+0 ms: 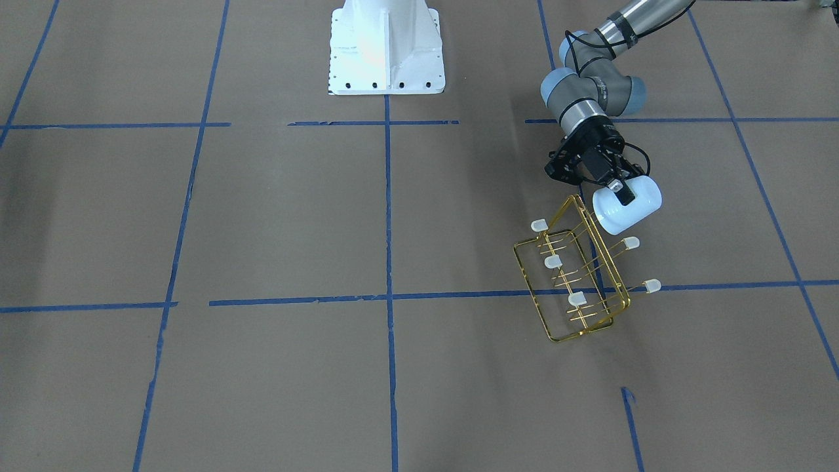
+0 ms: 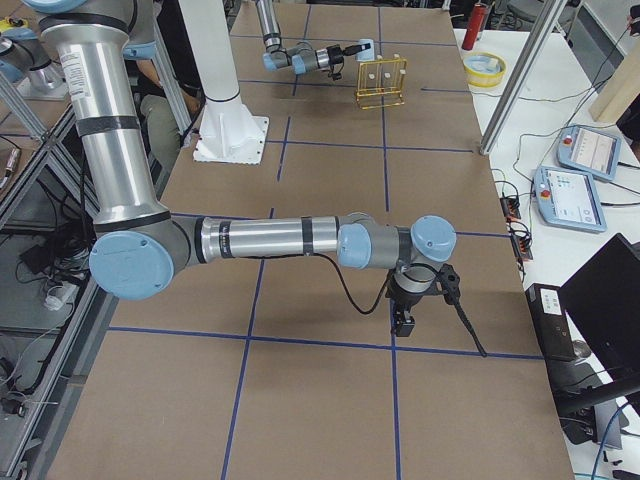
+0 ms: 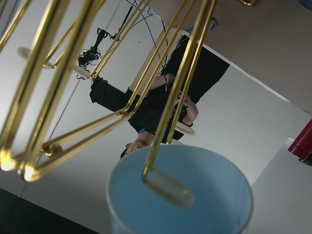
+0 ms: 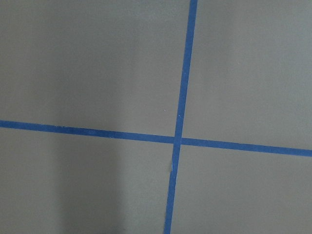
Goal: Hang cup on cup holder
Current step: 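Carry the tilted cup to the gold rack and slide it onto a peg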
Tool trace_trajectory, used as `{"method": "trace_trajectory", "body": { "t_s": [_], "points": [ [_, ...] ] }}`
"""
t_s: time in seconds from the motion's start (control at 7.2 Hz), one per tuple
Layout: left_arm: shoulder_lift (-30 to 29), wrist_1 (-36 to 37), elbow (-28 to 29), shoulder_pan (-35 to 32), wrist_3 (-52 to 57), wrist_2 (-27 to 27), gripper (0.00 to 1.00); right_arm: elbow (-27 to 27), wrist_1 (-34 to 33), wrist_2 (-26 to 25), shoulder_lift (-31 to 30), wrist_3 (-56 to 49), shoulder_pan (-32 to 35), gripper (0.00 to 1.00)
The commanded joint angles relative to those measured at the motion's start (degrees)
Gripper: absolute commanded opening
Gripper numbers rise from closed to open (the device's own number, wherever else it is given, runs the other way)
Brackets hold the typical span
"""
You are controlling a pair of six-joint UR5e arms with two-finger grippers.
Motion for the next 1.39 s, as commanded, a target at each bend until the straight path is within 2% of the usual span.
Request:
{"method": "trace_trajectory", "body": {
  "t_s": [0.0, 0.28, 0.56, 0.69, 0.83, 1.25],
  "points": [
    [-1.7, 0.0, 2.2, 0.0, -0.1, 0.0, 0.0, 0.0, 0.0, 0.0, 0.0, 0.0, 0.0, 1.0],
    [-1.9, 0.0, 2.3, 0.0, -0.1, 0.0, 0.0, 0.0, 0.0, 0.0, 0.0, 0.0, 0.0, 1.0],
    [-1.9, 0.0, 2.3, 0.0, -0.6, -0.1, 0.05, 0.0, 0.0, 0.0, 0.0, 0.0, 0.0, 1.0],
    [-1.9, 0.0, 2.3, 0.0, -1.3, -0.1, 0.35, 0.0, 0.0, 0.0, 0.0, 0.0, 0.0, 1.0],
    [-1.9, -0.1, 2.1, 0.0, -1.7, -0.1, 0.99, 0.0, 0.0, 0.0, 0.0, 0.0, 0.0, 1.0],
    [-1.9, -0.1, 2.2, 0.0, -1.9, -0.1, 1.0, 0.0, 0.0, 0.0, 0.0, 0.0, 0.0, 1.0]
  ]
}}
